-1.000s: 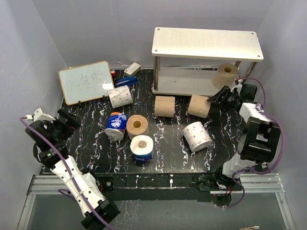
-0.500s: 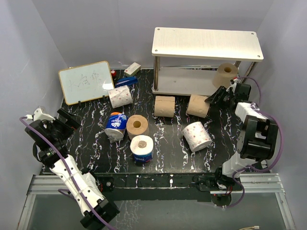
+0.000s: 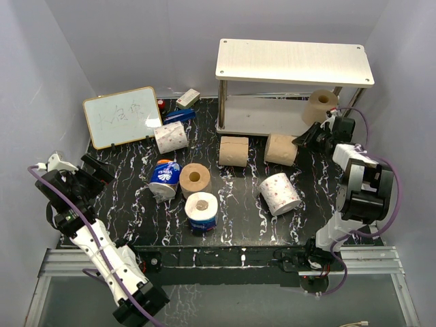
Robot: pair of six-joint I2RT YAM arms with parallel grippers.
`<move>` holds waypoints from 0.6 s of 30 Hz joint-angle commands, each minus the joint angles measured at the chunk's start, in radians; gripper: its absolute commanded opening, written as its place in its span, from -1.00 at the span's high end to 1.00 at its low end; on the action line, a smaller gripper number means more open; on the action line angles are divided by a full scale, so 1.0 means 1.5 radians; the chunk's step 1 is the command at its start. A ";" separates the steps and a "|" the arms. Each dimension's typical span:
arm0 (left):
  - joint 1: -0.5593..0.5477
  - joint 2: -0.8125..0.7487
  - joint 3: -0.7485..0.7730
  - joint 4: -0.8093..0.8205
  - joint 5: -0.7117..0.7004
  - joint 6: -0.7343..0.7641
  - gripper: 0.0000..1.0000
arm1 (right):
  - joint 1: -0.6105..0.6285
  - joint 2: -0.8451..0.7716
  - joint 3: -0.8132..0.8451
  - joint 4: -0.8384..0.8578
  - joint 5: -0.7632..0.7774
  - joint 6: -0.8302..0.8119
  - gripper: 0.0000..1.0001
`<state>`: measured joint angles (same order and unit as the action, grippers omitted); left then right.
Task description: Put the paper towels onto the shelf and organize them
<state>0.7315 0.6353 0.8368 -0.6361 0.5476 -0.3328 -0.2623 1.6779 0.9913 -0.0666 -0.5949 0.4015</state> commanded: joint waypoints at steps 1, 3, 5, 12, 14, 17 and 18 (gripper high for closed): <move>0.006 0.003 -0.003 0.002 0.017 0.002 -0.96 | 0.014 0.038 0.043 -0.007 -0.018 -0.011 1.00; 0.006 0.005 -0.003 0.002 0.016 0.002 -0.96 | 0.014 0.026 0.057 -0.026 -0.025 -0.022 1.00; 0.006 0.005 -0.003 0.002 0.017 0.002 -0.96 | 0.014 -0.008 0.078 -0.058 -0.032 -0.033 1.00; 0.006 0.002 -0.003 0.003 0.018 0.002 -0.96 | 0.047 -0.130 0.247 -0.208 -0.012 -0.157 1.00; 0.005 0.003 -0.003 0.004 0.020 0.003 -0.96 | 0.072 -0.127 0.306 -0.256 0.022 -0.197 1.00; 0.006 0.006 -0.003 0.003 0.022 0.003 -0.96 | 0.083 -0.113 0.354 -0.269 0.050 -0.220 1.00; 0.007 0.005 -0.003 0.004 0.022 0.003 -0.96 | 0.084 -0.102 0.368 -0.274 0.064 -0.229 1.00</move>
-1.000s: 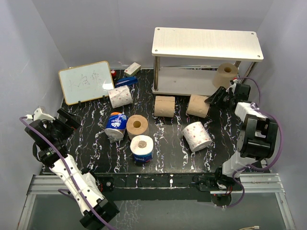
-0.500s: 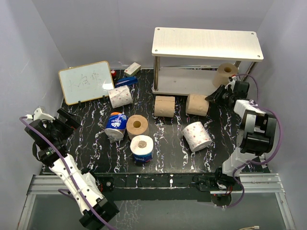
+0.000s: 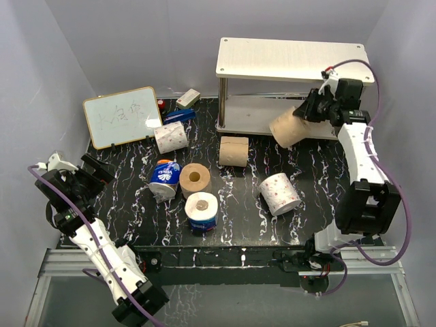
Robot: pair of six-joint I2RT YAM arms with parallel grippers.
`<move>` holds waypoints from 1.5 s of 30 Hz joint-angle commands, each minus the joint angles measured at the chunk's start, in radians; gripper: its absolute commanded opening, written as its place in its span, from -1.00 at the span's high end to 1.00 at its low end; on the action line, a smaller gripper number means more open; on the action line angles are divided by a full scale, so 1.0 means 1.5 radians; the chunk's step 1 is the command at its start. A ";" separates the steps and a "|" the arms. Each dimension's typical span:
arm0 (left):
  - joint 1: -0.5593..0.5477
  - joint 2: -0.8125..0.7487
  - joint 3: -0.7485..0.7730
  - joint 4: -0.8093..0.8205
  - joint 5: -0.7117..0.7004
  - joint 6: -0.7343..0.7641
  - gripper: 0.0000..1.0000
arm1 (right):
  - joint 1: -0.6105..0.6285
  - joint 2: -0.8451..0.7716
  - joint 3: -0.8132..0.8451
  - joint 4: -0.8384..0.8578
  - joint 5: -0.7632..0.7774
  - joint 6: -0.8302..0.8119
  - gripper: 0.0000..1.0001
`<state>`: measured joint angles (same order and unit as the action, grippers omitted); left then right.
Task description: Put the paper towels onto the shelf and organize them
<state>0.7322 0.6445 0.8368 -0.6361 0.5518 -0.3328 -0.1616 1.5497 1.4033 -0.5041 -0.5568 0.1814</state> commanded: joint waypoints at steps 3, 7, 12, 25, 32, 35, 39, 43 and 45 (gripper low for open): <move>0.007 -0.007 -0.003 0.004 0.016 0.003 -0.96 | 0.027 0.005 0.119 0.018 0.087 -0.116 1.00; 0.007 -0.015 -0.003 0.003 0.014 0.002 -0.96 | 0.046 -0.006 0.107 0.037 0.142 -0.145 1.00; 0.008 -0.021 -0.003 0.005 0.011 0.001 -0.96 | 0.142 -0.096 0.002 0.125 0.290 -0.257 1.00; 0.008 -0.023 -0.004 0.004 0.009 0.000 -0.96 | 0.295 -0.155 -0.143 0.289 0.523 -0.546 1.00; 0.009 -0.026 -0.003 0.004 0.007 0.000 -0.96 | 0.317 -0.131 -0.150 0.326 0.596 -0.597 1.00; 0.009 -0.030 -0.003 0.003 0.005 -0.001 -0.96 | 0.317 -0.140 -0.104 0.177 0.531 -0.511 0.21; 0.009 -0.030 -0.004 0.004 0.006 -0.001 -0.96 | 0.317 -0.164 -0.063 -0.062 0.325 -0.443 -0.95; 0.009 -0.028 -0.004 0.005 0.008 0.000 -0.96 | 0.352 -0.193 -0.115 -0.101 0.333 -0.443 -0.97; 0.010 -0.027 -0.003 0.005 0.009 0.000 -0.96 | 0.393 -0.211 -0.181 -0.051 0.435 -0.465 -0.95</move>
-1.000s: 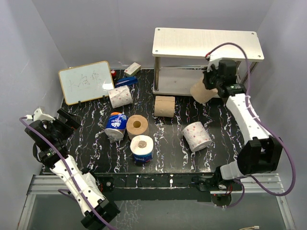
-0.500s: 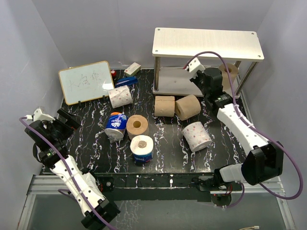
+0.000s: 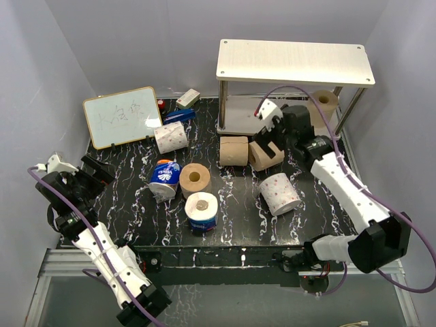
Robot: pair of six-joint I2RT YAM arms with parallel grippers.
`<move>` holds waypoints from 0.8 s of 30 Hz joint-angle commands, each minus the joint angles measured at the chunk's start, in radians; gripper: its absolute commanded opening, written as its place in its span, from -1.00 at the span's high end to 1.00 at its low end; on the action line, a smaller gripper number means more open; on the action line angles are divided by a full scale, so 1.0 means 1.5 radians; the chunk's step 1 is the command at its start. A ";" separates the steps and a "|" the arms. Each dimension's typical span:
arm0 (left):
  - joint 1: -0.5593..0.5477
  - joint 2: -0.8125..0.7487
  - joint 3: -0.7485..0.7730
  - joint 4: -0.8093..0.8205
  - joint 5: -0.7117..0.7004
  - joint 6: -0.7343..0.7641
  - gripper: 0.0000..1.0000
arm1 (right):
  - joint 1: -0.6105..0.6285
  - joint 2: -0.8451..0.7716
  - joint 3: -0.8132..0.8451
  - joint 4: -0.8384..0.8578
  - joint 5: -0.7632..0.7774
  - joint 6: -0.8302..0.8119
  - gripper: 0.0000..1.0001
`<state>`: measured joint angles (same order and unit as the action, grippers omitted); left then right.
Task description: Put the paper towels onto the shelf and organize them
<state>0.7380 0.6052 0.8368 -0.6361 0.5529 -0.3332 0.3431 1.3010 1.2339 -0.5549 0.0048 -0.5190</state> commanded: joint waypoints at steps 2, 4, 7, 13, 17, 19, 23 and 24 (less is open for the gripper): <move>0.006 -0.001 -0.004 0.005 0.009 0.000 -0.96 | 0.069 -0.049 -0.112 0.028 0.126 -0.011 -0.93; 0.005 -0.001 -0.003 0.005 0.009 0.000 -0.96 | 0.074 -0.047 -0.128 0.053 0.150 -0.008 -0.93; 0.005 -0.002 -0.003 0.005 0.007 0.000 -0.96 | 0.084 -0.041 -0.140 0.097 0.163 0.006 -0.80; 0.005 0.005 -0.003 0.004 0.008 0.000 -0.96 | 0.114 0.036 -0.123 0.151 0.202 0.023 -0.66; 0.007 0.006 -0.004 0.005 0.007 0.000 -0.96 | 0.146 0.083 -0.101 0.145 0.202 0.046 -0.66; 0.007 0.005 -0.004 0.005 0.006 -0.001 -0.96 | 0.154 0.099 -0.102 0.159 0.207 0.050 -0.66; 0.008 0.004 -0.004 0.005 0.006 -0.001 -0.96 | 0.154 0.128 -0.097 0.182 0.213 0.065 -0.59; 0.009 0.004 -0.004 0.005 0.006 -0.001 -0.96 | 0.154 0.136 -0.095 0.186 0.217 0.067 -0.56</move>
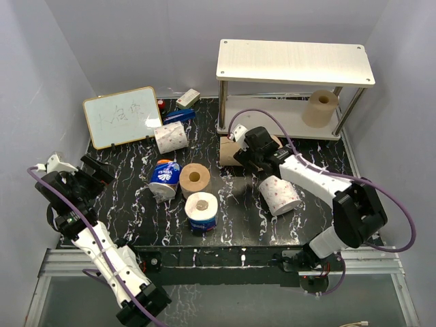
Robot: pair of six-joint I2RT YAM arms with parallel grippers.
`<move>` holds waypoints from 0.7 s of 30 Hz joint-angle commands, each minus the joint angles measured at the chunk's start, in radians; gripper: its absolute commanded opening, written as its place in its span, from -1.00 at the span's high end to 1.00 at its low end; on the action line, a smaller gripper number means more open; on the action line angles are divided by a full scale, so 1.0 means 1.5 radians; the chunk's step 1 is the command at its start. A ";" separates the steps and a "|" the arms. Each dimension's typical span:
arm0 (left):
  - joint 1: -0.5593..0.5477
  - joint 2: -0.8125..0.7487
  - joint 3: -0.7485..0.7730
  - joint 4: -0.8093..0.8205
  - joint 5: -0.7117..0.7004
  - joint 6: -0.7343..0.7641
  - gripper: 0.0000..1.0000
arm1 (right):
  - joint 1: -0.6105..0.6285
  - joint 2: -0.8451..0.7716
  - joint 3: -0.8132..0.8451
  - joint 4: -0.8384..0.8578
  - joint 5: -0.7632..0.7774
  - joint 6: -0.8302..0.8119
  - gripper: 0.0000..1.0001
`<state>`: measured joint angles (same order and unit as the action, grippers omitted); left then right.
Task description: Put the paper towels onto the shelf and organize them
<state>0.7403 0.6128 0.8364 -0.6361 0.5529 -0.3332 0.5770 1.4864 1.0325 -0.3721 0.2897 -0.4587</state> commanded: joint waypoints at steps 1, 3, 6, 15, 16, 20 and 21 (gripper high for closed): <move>0.008 0.000 -0.004 0.005 0.007 -0.001 -0.96 | -0.001 0.021 0.040 0.069 0.031 0.028 -0.53; 0.007 0.000 -0.004 0.005 0.008 -0.001 -0.96 | -0.001 0.037 0.040 0.079 0.041 0.025 -0.49; 0.008 0.001 -0.004 0.003 0.009 0.000 -0.96 | -0.002 0.061 0.041 0.088 0.056 0.022 -0.31; 0.008 -0.005 -0.003 0.003 0.009 0.000 -0.96 | -0.001 0.118 0.050 0.094 0.107 0.029 0.25; 0.008 -0.005 -0.003 0.003 0.009 0.000 -0.96 | -0.001 0.121 0.050 0.094 0.114 0.030 0.35; 0.009 -0.007 -0.003 0.003 0.008 0.000 -0.96 | -0.001 0.130 0.064 0.077 0.124 0.035 0.93; 0.009 -0.009 -0.003 0.003 0.008 0.000 -0.96 | -0.001 0.128 0.070 0.072 0.123 0.037 1.00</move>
<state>0.7444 0.6125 0.8360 -0.6361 0.5533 -0.3332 0.5781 1.6604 1.0855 -0.2584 0.4473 -0.4374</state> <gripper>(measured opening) 0.981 0.121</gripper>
